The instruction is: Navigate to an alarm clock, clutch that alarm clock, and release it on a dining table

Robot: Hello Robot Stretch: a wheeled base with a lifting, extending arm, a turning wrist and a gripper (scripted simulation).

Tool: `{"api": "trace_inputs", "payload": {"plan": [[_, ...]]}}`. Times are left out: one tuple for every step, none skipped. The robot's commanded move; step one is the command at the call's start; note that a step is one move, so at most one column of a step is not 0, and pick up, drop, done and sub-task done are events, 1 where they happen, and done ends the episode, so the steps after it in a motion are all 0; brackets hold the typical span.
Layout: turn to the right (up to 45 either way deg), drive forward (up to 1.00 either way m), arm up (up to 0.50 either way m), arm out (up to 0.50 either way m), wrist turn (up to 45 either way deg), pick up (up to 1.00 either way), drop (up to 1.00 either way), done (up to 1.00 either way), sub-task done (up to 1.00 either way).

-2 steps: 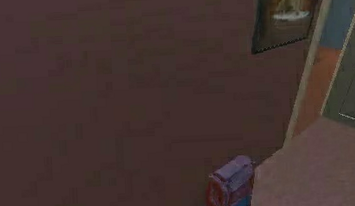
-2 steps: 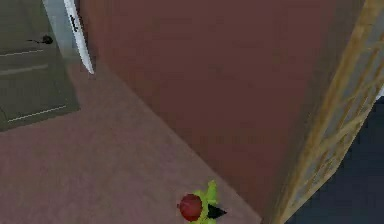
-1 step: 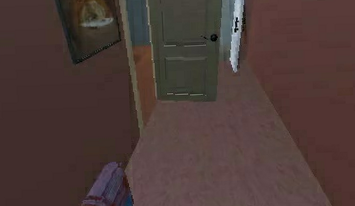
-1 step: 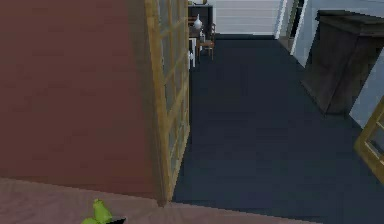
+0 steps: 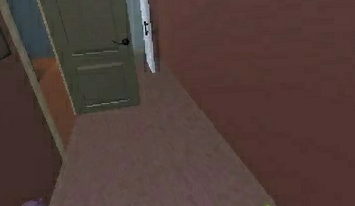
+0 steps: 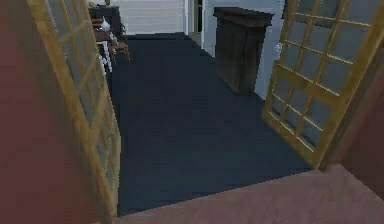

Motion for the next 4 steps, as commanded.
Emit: {"api": "trace_inputs", "payload": {"plan": [[0.0, 0.9, 0.0, 0.0, 0.0, 0.0, 0.0, 0.0, 0.0], [-3.0, 0.0, 0.0, 0.0, 0.0, 0.0, 0.0, 0.0, 0.0], [0.0, 1.0, 0.0, 0.0, 0.0, 0.0, 0.0, 0.0, 0.0], [0.0, 0.7, 0.0, 0.0, 0.0, 0.0, 0.0, 0.0, 0.0]]}}
